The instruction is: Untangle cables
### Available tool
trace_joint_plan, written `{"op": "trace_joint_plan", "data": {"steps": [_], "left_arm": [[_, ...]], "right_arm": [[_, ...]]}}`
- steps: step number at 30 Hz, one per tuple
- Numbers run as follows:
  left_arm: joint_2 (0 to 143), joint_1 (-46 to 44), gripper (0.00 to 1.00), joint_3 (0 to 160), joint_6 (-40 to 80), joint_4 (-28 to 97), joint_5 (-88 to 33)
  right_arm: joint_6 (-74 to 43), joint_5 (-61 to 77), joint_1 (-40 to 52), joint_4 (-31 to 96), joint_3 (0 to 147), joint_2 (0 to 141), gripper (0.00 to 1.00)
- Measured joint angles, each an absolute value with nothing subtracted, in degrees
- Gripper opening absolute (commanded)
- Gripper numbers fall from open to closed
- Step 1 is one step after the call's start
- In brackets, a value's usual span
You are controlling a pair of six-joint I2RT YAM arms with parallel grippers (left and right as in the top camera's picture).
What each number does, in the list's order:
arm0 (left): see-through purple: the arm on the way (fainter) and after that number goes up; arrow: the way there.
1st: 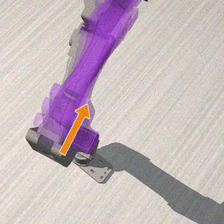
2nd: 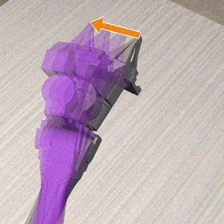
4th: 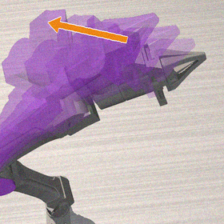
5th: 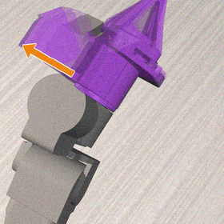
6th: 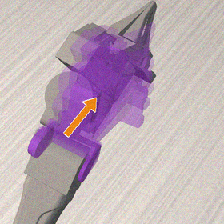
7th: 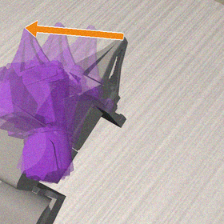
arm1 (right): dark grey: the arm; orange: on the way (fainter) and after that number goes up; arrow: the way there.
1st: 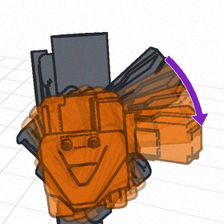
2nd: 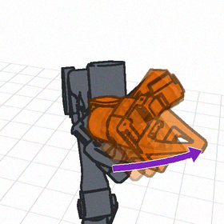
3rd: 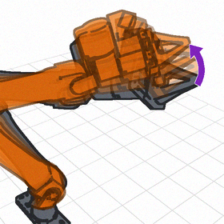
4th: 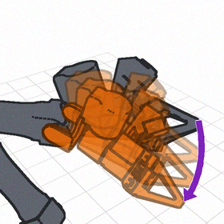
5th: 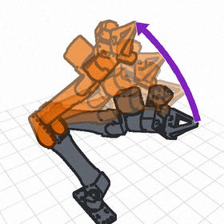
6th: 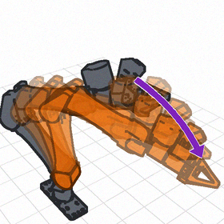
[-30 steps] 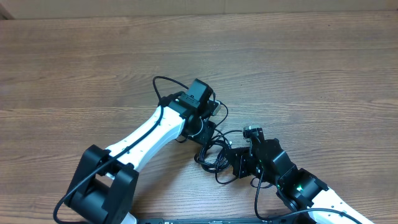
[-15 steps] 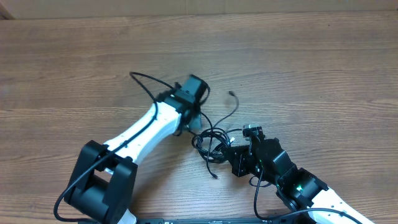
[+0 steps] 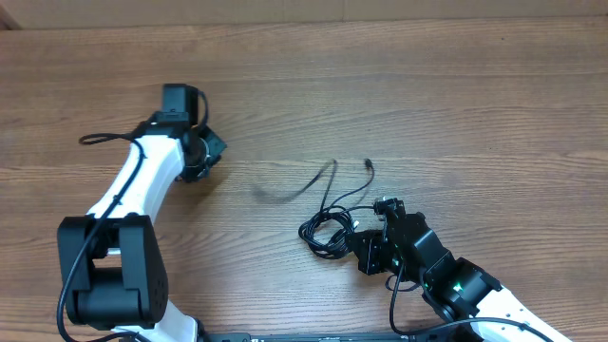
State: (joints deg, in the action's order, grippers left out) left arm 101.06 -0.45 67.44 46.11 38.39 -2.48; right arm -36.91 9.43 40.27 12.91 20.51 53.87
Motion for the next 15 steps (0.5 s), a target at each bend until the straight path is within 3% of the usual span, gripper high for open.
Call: {"op": "trace_joint_plan", "data": {"steps": [8,9,15], "left_arm": [[101.06,-0.21,0.66,67.44,38.30,39.13,-8.86],[101.06,-0.58,0.78,67.44,36.88,39.22,-9.82],[101.06,-4.14,0.86,67.48,32.05,43.29,-13.63]], "right_arm": [[-37.12,9.43,40.27,12.86,20.51,53.87,0.04],[-37.15,9.45,40.27,12.84,20.51,53.87,0.04],[-37.30,9.45,40.27,12.60,20.51,53.87,0.04]]}}
